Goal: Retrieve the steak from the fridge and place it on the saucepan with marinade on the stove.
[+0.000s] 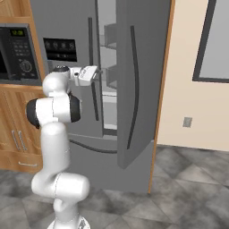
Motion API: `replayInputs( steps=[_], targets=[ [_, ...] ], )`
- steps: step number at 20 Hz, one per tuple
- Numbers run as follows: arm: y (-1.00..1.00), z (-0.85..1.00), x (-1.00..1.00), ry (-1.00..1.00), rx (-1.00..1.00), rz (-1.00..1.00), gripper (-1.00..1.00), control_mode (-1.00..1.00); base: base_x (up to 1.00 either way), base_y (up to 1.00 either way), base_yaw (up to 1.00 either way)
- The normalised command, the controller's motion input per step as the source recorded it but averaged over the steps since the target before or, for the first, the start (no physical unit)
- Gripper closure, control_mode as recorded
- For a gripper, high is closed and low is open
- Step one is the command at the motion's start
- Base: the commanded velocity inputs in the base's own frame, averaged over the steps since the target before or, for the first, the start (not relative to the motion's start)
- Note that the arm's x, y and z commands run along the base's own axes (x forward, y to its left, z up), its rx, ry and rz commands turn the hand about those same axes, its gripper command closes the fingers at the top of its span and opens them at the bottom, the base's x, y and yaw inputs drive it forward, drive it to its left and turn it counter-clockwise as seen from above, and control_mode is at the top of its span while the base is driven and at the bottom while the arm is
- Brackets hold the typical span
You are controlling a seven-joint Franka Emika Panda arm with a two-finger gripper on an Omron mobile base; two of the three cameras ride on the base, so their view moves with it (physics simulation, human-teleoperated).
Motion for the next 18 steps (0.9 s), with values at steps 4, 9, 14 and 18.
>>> replayInputs(
  steps=[4,9,14,18],
  targets=[
    [-0.44,0.0,0.01,0.0,0.0,0.0,-1.0,-1.0,0.0,0.0,0.0],
    [-0.62,0.0,0.0,0.0,0.0,0.0,-1.0,-1.0,0.0,0.0,0.0],
    [-0.59,0.0,0.0,0.0,0.0,0.0,-1.0,-1.0,0.0,0.0,0.0],
    [-0.58,0.0,-0.03,0.0,0.0,0.0,-1.0,-1.0,0.0,0.0,0.0]
  ],
)
